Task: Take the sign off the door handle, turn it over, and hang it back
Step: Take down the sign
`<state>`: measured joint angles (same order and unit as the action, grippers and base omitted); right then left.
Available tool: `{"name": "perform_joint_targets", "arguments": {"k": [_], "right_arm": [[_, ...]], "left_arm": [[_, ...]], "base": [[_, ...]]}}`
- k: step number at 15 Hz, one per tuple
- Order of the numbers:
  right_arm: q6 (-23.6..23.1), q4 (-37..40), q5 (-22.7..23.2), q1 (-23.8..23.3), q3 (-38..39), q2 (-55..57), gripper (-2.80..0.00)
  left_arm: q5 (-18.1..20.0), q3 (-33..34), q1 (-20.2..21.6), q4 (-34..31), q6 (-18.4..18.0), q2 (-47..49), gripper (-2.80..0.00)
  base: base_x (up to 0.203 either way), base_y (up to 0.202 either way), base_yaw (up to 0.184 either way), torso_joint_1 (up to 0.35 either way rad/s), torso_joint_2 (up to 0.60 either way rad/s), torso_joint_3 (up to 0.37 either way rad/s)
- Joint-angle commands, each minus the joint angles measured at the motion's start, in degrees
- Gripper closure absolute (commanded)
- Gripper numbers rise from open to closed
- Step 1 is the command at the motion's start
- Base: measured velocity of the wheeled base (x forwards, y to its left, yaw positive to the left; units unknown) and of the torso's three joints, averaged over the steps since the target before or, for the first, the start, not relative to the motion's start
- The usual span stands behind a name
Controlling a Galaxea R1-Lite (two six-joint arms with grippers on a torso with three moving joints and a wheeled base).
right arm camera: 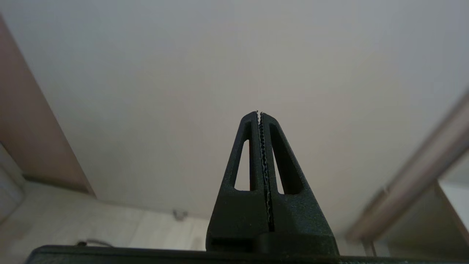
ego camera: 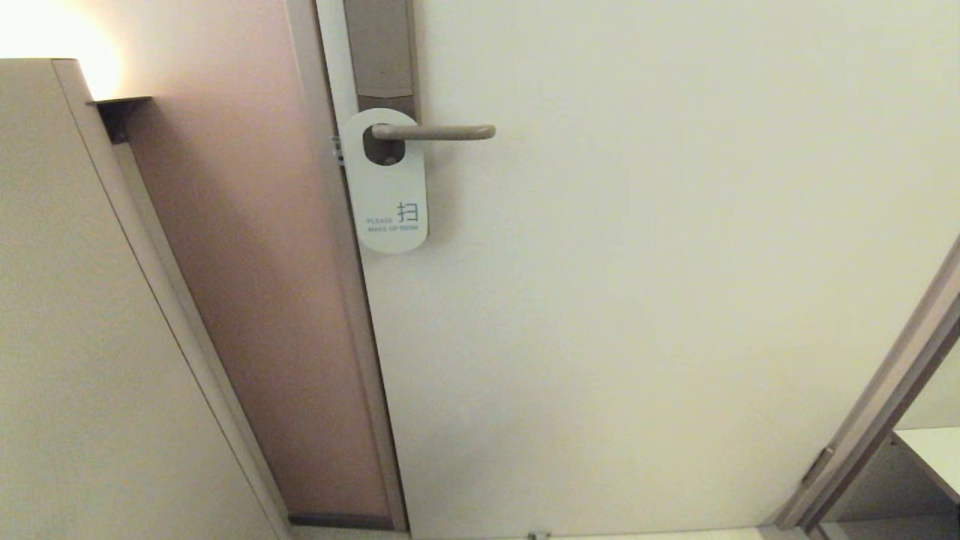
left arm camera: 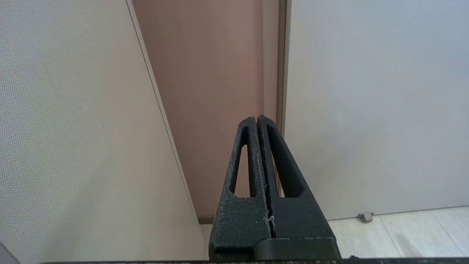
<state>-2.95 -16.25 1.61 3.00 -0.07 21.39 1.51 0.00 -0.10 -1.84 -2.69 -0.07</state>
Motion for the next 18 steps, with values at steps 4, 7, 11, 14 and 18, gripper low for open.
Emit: {"name": "perform_joint_targets", "arguments": {"k": [4, 7, 11, 14, 18], "right_arm": [[0.0, 9.4, 0.3, -2.2, 0.1, -9.9, 0.0], [0.0, 14.6, 0.2, -2.5, 0.1, -15.8, 0.0], [-0.1, 16.2, 0.1, -2.7, 0.1, -21.2, 0.0], [1.4, 16.3, -0.5, -2.7, 0.1, -21.4, 0.0], [-1.0, 16.1, -0.2, -2.8, 0.1, -21.4, 0.0]], "left_arm": [[0.0, 0.0, 0.0, 0.0, 0.0, 0.1, 0.0], [0.0, 0.0, 0.0, 0.0, 0.0, 0.1, 0.0], [0.0, 0.0, 0.0, 0.0, 0.0, 0.1, 0.0], [0.0, 0.0, 0.0, 0.0, 0.0, 0.1, 0.0], [0.0, 0.0, 0.0, 0.0, 0.0, 0.1, 0.0]], "base": [[0.0, 0.0, 0.0, 0.0, 0.0, 0.0], [0.0, 0.0, 0.0, 0.0, 0.0, 0.0], [0.0, 0.0, 0.0, 0.0, 0.0, 0.0], [0.0, 0.0, 0.0, 0.0, 0.0, 0.0], [0.0, 0.0, 0.0, 0.0, 0.0, 0.0]]}}
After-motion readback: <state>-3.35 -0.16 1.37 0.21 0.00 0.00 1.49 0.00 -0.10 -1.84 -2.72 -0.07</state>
